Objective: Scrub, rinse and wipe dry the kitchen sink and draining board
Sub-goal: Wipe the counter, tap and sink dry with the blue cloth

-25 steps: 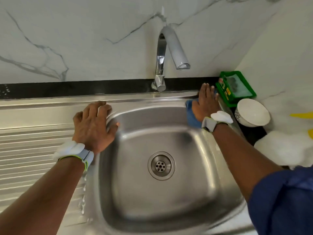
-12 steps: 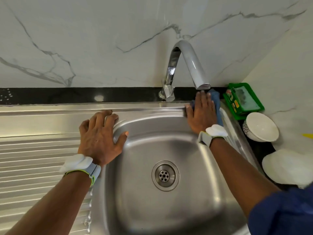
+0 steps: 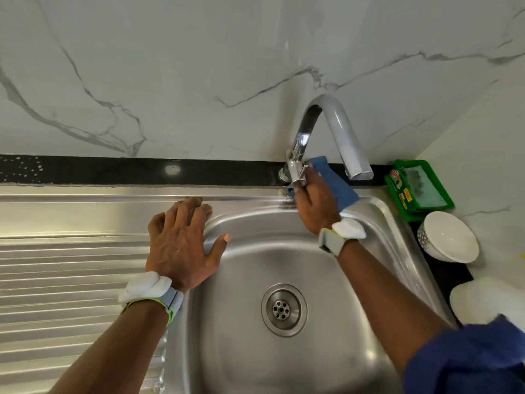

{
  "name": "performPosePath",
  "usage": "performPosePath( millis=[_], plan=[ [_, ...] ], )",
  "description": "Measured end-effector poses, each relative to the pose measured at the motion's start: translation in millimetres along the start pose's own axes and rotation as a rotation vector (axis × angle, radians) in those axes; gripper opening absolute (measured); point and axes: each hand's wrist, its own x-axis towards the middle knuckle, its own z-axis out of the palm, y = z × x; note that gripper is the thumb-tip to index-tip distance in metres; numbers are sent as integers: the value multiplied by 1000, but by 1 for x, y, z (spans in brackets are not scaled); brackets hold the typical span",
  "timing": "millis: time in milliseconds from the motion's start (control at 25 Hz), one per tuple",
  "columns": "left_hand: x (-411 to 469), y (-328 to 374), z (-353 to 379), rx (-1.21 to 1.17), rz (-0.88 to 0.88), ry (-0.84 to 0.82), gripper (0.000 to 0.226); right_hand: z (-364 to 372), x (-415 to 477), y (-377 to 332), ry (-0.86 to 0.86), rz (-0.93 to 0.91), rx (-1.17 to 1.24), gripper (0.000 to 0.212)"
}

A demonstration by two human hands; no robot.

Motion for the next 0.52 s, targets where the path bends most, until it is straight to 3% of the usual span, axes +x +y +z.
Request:
performPosePath(
  millis=[40,160,280,360,440,520],
  plan=[
    [0,-1,0,3,-2,-3,66,-9,2,19,7,-28,-107,46],
    [0,-1,0,7,-1,-15,66,-33,3,77,-18,247,-442,54],
    [0,-1,-1,-9,0,-7,65,-22,7,57,51,463,-461,64],
    [0,-1,-1,-18,1,2,66,-4,8,29,15,260,-319,75],
    [1,-2,1,-11,4,0,67,0,2,27,-93,-13,-324,70],
    [0,-4,2,-16,8,-11,67,-11,4,44,-77,31,-352,76]
  ],
)
